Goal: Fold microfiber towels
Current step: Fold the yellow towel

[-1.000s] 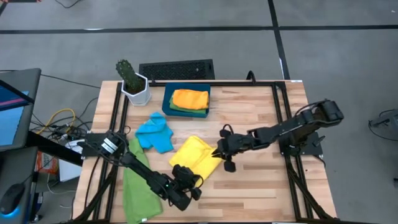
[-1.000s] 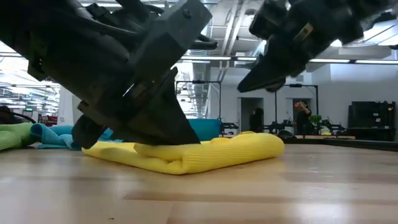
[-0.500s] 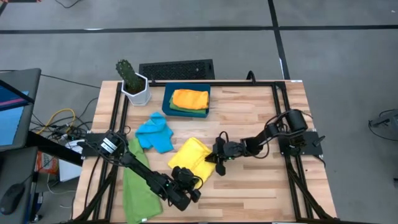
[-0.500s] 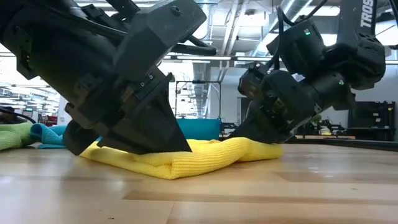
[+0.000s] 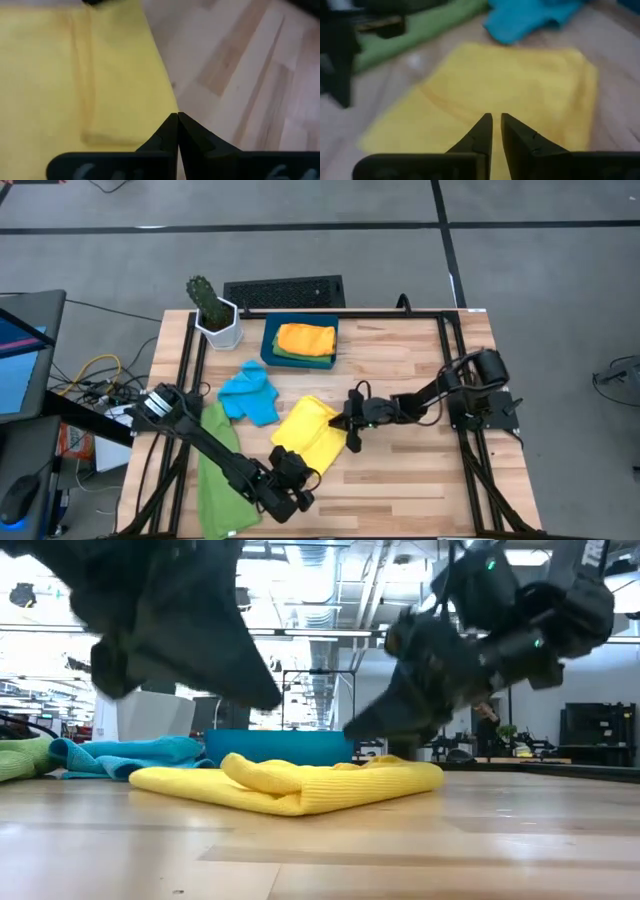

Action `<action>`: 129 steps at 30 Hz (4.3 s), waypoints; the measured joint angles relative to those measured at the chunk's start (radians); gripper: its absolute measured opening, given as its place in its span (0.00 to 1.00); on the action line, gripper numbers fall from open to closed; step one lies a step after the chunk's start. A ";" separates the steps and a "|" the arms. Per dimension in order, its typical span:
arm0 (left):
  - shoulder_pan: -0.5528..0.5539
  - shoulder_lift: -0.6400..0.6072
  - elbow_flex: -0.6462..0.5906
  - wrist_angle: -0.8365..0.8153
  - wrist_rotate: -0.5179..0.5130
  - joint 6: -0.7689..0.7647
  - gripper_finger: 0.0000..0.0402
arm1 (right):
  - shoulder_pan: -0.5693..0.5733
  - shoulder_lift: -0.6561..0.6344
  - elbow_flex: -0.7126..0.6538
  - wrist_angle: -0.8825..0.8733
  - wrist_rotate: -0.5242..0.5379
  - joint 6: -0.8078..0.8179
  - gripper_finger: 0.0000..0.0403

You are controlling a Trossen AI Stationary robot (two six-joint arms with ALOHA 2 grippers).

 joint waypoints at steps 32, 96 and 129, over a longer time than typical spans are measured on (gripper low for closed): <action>-0.018 0.134 0.008 -0.003 0.009 -0.209 0.00 | 0.194 0.139 0.094 0.062 -0.030 0.007 0.16; -0.010 -0.016 -0.007 -0.225 -0.071 -0.235 0.00 | 0.228 0.266 0.372 -0.120 -0.138 -0.079 0.16; -0.126 -0.155 -0.391 -0.096 -0.153 -0.981 0.10 | 0.158 0.360 0.518 -0.146 -0.057 -0.160 0.16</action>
